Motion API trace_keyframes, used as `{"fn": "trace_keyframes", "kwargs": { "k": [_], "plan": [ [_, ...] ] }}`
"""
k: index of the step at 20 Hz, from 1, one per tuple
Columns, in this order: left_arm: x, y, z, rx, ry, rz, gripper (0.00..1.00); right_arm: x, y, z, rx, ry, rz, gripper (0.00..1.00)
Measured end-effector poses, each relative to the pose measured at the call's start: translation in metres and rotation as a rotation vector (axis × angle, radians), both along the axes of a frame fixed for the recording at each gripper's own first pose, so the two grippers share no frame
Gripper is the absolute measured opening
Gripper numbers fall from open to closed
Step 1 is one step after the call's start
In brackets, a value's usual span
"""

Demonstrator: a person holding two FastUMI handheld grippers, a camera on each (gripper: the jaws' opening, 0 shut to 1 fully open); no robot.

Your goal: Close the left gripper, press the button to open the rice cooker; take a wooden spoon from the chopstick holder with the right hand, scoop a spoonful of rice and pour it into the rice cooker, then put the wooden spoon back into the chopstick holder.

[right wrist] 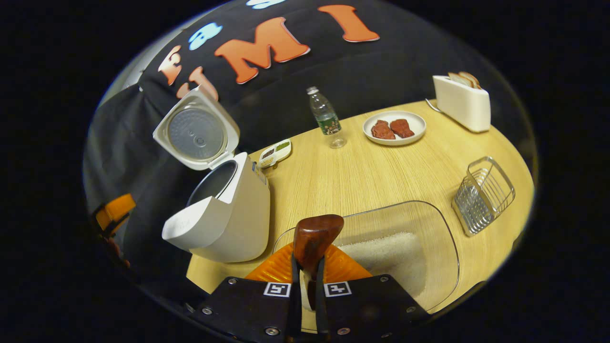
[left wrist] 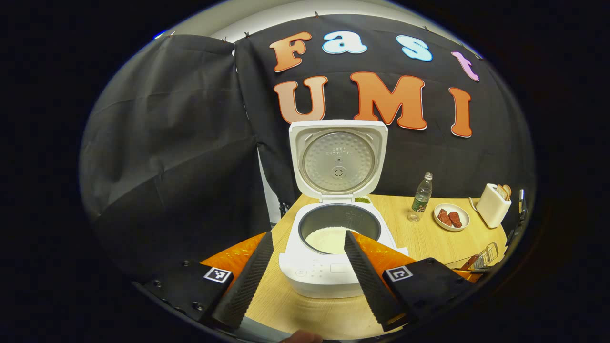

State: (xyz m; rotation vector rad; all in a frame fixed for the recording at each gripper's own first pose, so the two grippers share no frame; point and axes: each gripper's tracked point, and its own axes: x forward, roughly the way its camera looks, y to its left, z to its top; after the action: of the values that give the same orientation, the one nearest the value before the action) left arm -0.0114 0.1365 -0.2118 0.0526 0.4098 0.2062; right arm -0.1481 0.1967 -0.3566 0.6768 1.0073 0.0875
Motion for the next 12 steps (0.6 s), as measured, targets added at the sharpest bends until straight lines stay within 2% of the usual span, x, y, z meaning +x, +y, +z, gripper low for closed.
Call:
{"fn": "trace_keyframes", "kwargs": {
  "k": [3, 5, 6, 7, 8, 11, 12],
  "plan": [
    [0.001, -0.001, 0.001, 0.001, -0.001, -0.010, 1.00, 0.001, -0.016, -0.012, 0.126, 0.068, -0.128, 0.11],
    [0.002, -0.002, 0.002, -0.001, -0.002, -0.015, 0.96, 0.005, -0.024, -0.015, 0.213, 0.088, -0.193, 0.12],
    [0.002, -0.003, 0.001, -0.003, 0.000, -0.018, 1.00, 0.005, -0.028, -0.015, 0.255, 0.095, -0.217, 0.12],
    [0.003, -0.005, 0.002, -0.003, 0.000, -0.021, 0.96, 0.006, -0.032, -0.017, 0.294, 0.099, -0.235, 0.11],
    [0.003, -0.006, 0.002, 0.001, 0.000, -0.023, 1.00, 0.007, -0.036, -0.016, 0.331, 0.101, -0.254, 0.11],
    [0.005, -0.012, 0.012, 0.013, -0.021, -0.032, 0.96, 0.012, -0.054, -0.013, 0.430, 0.101, -0.322, 0.11],
    [0.005, -0.016, 0.013, 0.015, -0.026, -0.035, 1.00, 0.015, -0.061, -0.013, 0.452, 0.096, -0.341, 0.11]
  ]
}}
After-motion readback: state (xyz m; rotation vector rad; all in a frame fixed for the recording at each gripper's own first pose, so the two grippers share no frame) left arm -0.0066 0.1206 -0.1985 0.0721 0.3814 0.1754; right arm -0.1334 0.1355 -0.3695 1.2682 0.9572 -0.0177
